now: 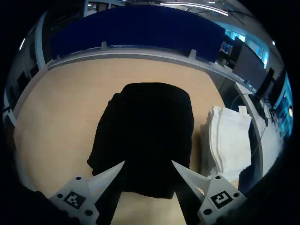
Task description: Fold towel
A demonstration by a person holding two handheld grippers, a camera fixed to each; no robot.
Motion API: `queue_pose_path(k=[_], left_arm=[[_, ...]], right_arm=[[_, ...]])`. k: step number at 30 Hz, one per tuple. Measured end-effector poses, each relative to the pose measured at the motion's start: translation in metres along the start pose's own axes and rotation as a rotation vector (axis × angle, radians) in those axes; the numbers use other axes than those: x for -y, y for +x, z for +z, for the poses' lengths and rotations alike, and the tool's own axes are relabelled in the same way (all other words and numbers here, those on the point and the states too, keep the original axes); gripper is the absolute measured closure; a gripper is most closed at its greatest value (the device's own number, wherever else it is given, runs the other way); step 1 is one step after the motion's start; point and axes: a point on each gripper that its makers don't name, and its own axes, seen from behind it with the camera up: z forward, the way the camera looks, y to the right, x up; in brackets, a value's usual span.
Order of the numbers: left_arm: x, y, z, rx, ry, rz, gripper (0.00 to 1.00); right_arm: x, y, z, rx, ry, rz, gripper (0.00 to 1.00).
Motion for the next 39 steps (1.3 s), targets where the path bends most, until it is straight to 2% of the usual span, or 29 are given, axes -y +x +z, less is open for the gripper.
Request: queue_pose_path(k=[8, 17, 27, 32, 39], left_arm=[[-0.003, 0.001, 0.001, 0.0, -0.004, 0.002, 0.12], [-0.005, 0.0, 0.001, 0.002, -0.003, -0.001, 0.12], [0.001, 0.0, -0.001, 0.007, 0.023, -0.005, 0.13], [0.006, -0.002, -0.004, 0.008, 0.04, -0.018, 0.12], [0.013, -0.005, -0.005, 0.012, 0.061, -0.023, 0.12]], right_arm=[[0.001, 0.035, -0.017, -0.08, -0.006, -0.004, 0.25], [0.0, 0.055, -0.013, -0.102, -0.002, -0.016, 0.25], [-0.006, 0.094, 0.011, -0.109, 0.002, -0.043, 0.25], [-0.01, 0.097, 0.027, -0.082, 0.005, -0.043, 0.25], [-0.014, 0.088, 0.044, -0.048, 0.002, -0.022, 0.25]])
